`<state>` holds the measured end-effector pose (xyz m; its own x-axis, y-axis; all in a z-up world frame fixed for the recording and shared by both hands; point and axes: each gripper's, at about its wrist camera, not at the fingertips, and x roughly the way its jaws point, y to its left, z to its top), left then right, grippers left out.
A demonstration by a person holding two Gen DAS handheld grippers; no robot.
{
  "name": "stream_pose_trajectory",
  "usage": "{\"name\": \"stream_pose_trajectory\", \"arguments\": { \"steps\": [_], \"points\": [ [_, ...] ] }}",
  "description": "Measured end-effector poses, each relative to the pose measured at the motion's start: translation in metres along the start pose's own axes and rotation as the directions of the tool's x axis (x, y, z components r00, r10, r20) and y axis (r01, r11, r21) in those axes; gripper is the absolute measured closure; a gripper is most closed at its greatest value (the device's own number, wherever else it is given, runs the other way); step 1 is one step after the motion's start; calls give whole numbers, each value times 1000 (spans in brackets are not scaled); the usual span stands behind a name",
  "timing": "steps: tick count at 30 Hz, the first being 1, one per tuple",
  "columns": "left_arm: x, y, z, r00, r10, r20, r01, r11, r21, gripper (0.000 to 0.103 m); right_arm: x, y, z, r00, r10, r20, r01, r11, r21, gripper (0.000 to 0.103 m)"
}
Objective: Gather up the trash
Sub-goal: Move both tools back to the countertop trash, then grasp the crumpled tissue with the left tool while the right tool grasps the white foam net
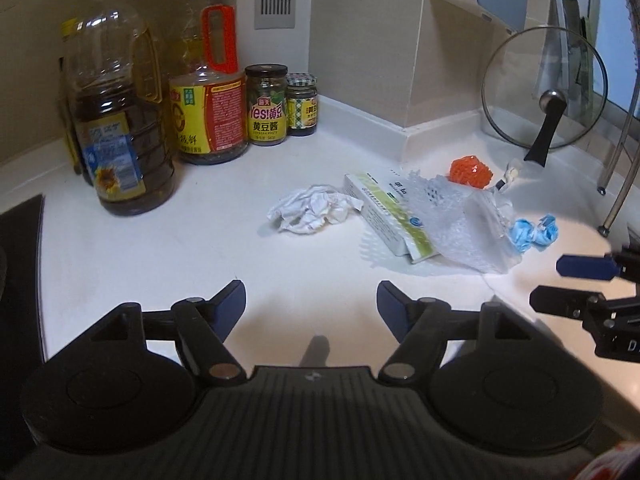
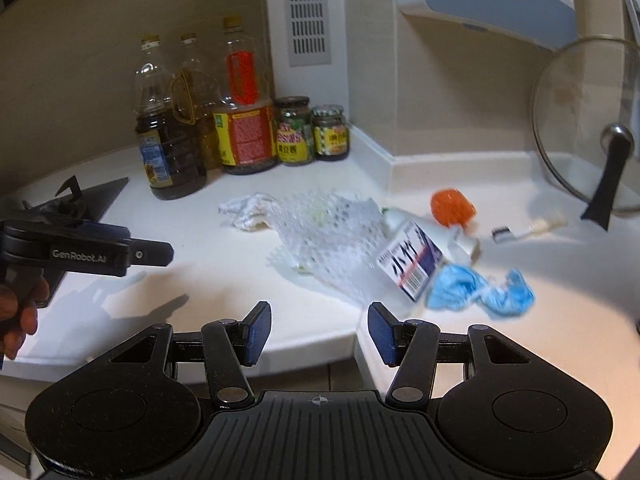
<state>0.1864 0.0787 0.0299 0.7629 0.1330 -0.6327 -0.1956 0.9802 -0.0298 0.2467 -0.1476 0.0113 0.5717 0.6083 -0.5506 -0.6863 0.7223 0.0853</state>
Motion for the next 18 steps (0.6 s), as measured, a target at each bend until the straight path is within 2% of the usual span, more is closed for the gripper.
{"name": "stream_pose_trajectory", "arguments": {
  "steps": [4, 8, 15, 17, 18],
  "points": [
    [24, 16, 15, 998, -61, -31, 63, 996, 67, 33, 29, 11, 10, 999, -37, -23, 36, 999, -18, 49],
    [48, 27, 28, 995, -85, -44, 91, 984, 154, 32, 61, 27, 18, 992, -115, -44, 108, 986, -125, 49],
    [85, 38, 43, 986, -149, -70, 161, 963, 218, 32, 108, 38, 20, 971, -231, -64, 208, 944, -256, 50],
    [95, 37, 46, 984, -163, -73, 176, 954, 241, 32, 113, 39, 20, 967, -249, -55, 225, 936, -272, 62],
    [99, 35, 46, 982, -173, -72, 186, 949, 254, 32, 113, 41, 21, 965, -258, -48, 236, 931, -278, 78]
  ]
}}
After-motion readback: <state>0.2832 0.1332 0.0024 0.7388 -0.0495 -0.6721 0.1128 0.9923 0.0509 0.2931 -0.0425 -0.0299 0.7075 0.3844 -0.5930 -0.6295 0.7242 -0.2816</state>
